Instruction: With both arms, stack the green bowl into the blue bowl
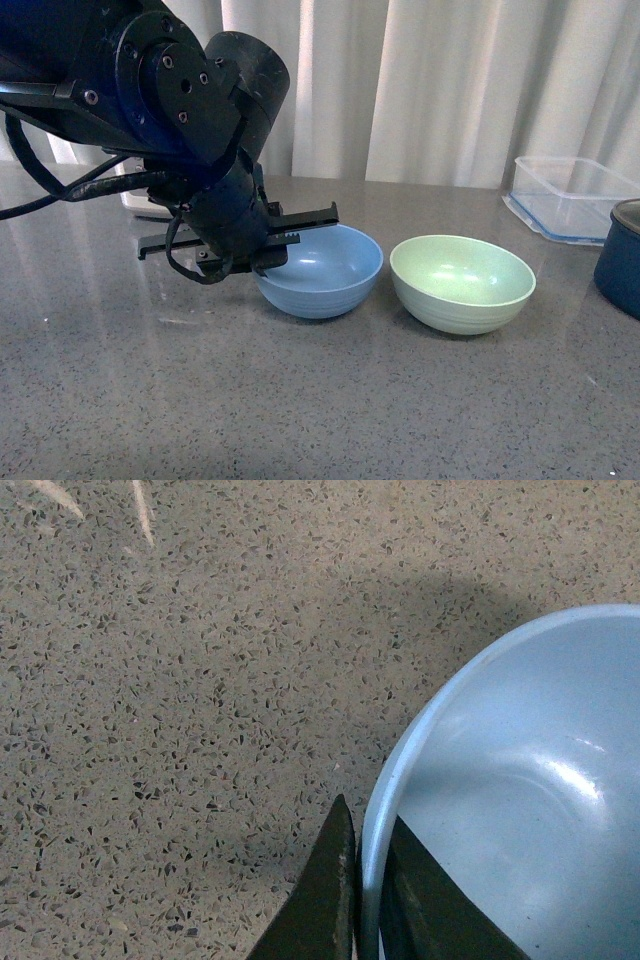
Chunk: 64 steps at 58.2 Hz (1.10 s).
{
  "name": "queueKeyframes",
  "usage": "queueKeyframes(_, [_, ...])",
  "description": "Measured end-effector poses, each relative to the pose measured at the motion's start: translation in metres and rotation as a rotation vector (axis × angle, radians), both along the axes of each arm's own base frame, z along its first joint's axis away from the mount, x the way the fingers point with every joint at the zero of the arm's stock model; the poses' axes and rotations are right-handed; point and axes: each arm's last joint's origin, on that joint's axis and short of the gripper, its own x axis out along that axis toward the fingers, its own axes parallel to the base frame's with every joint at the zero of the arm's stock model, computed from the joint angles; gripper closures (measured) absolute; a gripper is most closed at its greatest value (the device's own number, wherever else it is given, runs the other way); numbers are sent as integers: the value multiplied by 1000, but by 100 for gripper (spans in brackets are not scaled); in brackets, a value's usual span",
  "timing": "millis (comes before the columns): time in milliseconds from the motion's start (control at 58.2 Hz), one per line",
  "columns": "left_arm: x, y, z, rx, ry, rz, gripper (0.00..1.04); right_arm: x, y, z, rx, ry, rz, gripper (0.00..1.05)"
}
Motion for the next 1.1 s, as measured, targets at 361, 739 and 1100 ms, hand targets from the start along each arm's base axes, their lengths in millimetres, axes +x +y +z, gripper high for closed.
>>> queueKeyframes(361, [-2,-2,-1,-21,-5,-15,84,0,0,0,0,0,0,10])
queueKeyframes(739, [-36,22,41,-6,-118,4,27,0,0,0,0,0,0,10])
queueKeyframes(1100, [-184,67,47,162,-182,-3,7,0,0,0,0,0,0,10])
